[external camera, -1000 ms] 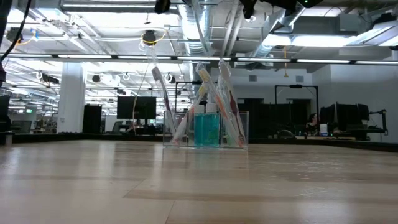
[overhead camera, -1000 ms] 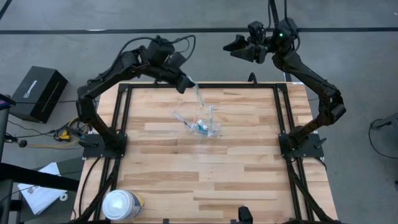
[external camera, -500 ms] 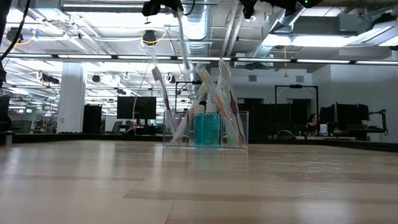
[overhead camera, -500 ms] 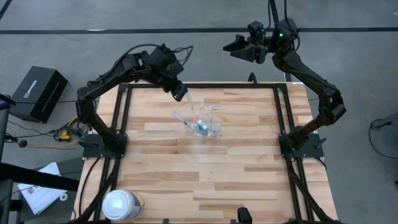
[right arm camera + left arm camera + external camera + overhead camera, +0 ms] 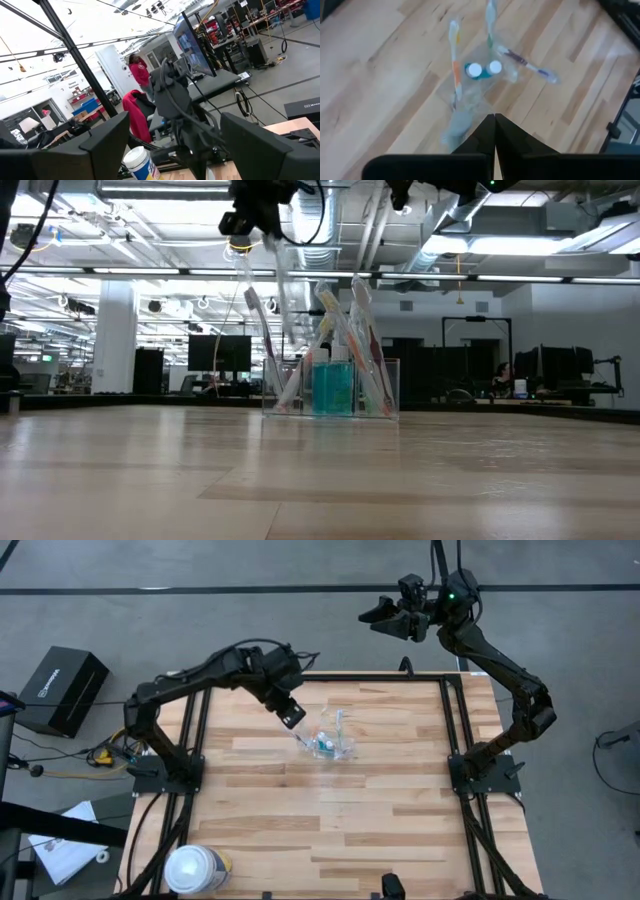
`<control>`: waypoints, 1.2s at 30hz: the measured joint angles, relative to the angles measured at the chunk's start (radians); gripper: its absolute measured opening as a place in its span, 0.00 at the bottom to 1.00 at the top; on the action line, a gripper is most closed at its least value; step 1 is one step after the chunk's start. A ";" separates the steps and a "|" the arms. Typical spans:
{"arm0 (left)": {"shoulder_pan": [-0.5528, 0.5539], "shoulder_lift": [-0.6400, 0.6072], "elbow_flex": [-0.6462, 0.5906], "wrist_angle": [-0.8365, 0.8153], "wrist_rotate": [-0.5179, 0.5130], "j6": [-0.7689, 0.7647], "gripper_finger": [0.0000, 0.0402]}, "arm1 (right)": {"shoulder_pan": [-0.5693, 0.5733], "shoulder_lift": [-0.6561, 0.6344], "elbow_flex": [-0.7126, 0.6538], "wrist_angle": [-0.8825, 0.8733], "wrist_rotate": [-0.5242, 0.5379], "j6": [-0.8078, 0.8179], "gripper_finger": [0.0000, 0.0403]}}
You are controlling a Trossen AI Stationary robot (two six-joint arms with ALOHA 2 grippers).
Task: Pick & Place toothbrushing station
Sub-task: Put the green toothbrush into the transparent organizer
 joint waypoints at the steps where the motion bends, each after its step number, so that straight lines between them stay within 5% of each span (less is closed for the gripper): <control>1: -0.001 0.000 -0.008 0.001 0.000 0.001 0.00 | 0.000 0.000 0.000 0.000 0.000 0.000 0.75; 18: -0.001 0.000 -0.152 0.024 0.008 0.010 0.00 | 0.000 0.000 0.000 0.000 -0.001 -0.004 0.75; 36: -0.001 0.000 -0.263 0.273 0.098 -0.052 0.00 | 0.000 0.000 0.000 0.000 -0.001 -0.003 0.75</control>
